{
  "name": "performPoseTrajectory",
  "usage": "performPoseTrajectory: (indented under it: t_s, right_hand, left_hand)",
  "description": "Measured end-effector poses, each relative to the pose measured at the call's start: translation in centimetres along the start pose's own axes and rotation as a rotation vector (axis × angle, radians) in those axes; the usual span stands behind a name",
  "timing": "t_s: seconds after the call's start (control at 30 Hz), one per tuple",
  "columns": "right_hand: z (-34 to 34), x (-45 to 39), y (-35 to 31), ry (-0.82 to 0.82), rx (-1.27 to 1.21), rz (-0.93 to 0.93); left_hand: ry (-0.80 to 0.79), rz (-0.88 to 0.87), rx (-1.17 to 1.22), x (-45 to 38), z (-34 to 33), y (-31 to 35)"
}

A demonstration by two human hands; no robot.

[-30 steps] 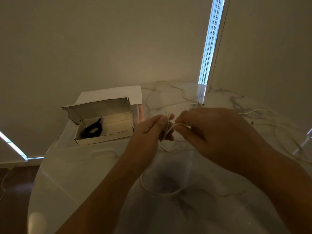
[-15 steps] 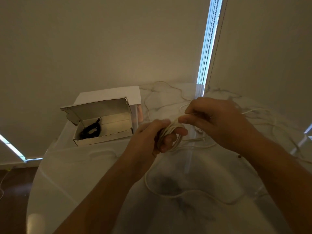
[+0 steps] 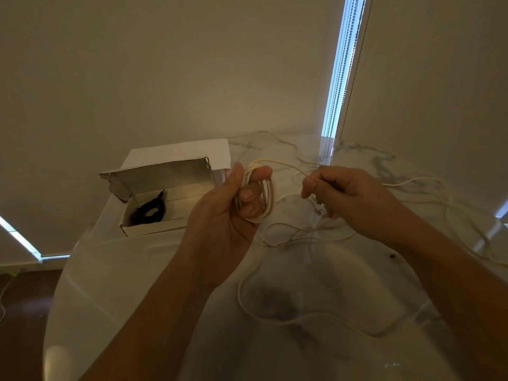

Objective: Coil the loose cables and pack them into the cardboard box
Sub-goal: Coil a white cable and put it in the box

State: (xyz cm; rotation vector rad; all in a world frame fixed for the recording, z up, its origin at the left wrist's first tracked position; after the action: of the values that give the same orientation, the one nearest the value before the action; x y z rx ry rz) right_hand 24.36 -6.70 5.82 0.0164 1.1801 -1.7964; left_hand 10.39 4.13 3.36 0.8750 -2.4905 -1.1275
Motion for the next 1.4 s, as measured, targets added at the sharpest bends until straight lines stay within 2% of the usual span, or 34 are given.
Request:
performPoseTrajectory:
  t_s: [0.13,0.3,0.6,0.87,1.07,1.27,1.4]
  right_hand:
    - [-1.7,0.6,-0.3,-0.075,0.037,-0.024]
    - [-3.7,1.6,-0.7,-0.141,0.033,-0.076]
    - [-5.4,3.4,-2.2,-0.253,0.27,0.091]
    - [-5.7,3.8,-2.2,-0.338,0.322,0.1]
    - [-5.9,4.5,-2.8,-0.381,0.394,0.185]
    - [-5.8,4.8,-5.1,-0.359,0.386,0.343]
    - [-4.7,4.4,-6.4,-0.28,0.305,0.404]
  left_hand:
    - [0.01,0.03,0.12,-0.2,0.2,0.2]
    - [0.125,-0.035,0.146,-0.2,0.9,0.8]
    - [0.229,-0.132,0.113,-0.1,1.5,0.5]
    - [0.289,-0.235,0.098,-0.3,2.0,1.2]
    - [0.304,-0.336,-0.112,-0.1,1.8,1.3]
    - [0.322,-0.493,-0.682,-0.1,1.8,1.4]
    - [0.246,-0.495,-0.908,0.0,1.5,1.1]
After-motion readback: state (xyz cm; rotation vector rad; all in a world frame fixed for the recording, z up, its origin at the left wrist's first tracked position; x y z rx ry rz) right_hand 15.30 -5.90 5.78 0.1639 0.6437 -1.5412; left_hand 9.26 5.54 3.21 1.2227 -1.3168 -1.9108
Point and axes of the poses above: each hand's wrist, its own x-axis away from the middle knuckle, its own z-axis out of the back of the hand, y = z × x, the point moved 7 cm from there along -x, towards the middle knuckle, and after that the axes turned 12 degrees about y, right-handed, at the moved point
